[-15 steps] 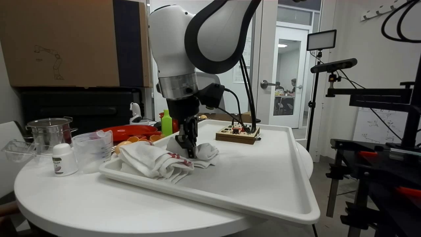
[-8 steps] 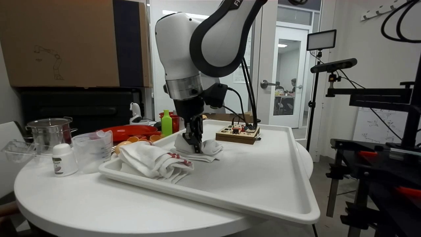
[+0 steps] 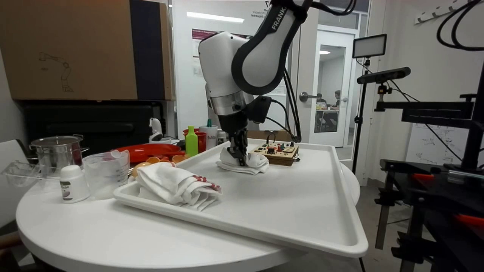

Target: Use the white towel to wipe the table

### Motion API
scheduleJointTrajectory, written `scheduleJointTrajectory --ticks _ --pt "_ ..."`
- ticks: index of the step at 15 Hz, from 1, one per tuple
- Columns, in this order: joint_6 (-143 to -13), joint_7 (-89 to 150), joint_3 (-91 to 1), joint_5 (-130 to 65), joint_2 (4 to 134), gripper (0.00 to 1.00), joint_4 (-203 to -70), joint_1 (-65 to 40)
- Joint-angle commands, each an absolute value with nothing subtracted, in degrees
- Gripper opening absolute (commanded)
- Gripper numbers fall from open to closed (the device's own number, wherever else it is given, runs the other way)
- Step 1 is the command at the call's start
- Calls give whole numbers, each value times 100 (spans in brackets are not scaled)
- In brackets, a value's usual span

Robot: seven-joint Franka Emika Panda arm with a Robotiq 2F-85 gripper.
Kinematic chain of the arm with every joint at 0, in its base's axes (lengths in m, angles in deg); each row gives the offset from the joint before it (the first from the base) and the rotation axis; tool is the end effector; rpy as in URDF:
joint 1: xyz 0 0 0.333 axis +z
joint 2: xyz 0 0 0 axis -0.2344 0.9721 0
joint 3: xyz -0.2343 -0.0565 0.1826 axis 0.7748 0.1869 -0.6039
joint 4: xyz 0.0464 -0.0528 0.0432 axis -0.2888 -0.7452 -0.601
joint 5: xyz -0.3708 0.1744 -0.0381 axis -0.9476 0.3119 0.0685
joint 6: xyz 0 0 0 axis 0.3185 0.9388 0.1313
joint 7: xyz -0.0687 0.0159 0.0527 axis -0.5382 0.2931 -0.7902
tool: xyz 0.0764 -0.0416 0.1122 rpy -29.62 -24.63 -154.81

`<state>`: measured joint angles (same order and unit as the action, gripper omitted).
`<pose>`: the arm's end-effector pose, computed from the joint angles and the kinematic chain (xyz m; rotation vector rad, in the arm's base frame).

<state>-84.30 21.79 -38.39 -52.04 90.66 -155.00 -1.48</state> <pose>0.6041 0.0020 0.0760 2.7758 0.2172 -0.1249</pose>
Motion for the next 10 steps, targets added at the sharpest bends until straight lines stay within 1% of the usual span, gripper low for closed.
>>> scheduleJointTrajectory --ticks 1,5,10 --pt "-8470 2105 -3916 -5282 9112 3 -15564 -146" --pt "-8497 2087 -4149 -5208 8765 3 -15954 -9" --pt "-8437 2113 -4657 -4917 8243 3 -16598 40"
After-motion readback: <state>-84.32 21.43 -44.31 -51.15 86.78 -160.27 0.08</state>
